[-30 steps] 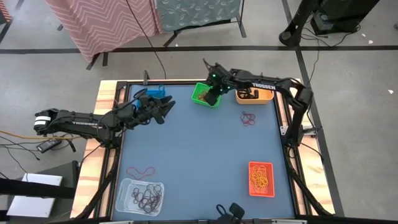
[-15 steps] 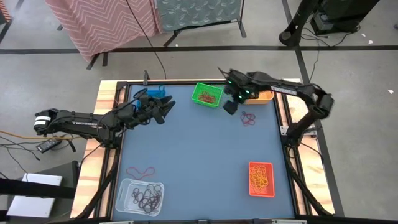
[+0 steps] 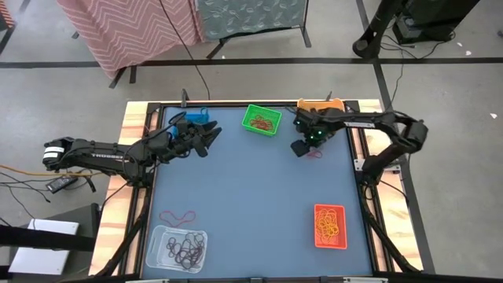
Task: Sort rubber bands into baskets
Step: Put the red rubber band into the green bin
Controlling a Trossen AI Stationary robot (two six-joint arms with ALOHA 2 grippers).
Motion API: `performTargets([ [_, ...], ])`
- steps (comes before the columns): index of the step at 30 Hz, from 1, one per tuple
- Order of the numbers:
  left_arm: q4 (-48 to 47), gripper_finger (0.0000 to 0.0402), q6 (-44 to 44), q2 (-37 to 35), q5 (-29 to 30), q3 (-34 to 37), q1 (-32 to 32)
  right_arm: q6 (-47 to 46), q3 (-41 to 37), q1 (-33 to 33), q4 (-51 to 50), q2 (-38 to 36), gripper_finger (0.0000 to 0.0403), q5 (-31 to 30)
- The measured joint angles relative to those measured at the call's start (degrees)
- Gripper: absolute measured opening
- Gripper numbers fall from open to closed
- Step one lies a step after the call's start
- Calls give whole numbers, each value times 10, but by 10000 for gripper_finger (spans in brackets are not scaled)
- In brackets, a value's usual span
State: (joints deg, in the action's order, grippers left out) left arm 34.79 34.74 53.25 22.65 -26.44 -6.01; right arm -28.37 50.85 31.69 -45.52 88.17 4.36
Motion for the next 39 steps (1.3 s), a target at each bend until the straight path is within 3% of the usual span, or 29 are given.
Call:
performTargets([
  [12, 1, 286, 4, 0, 0, 0, 0, -22, 41, -1, 8, 101, 220, 0],
  [20, 1, 286, 4, 0, 0, 0, 0, -30, 64, -1, -1, 96, 192, -1],
  [39, 0, 286, 1, 0, 0, 0, 0, -78, 40, -2, 19, 96, 191, -17],
])
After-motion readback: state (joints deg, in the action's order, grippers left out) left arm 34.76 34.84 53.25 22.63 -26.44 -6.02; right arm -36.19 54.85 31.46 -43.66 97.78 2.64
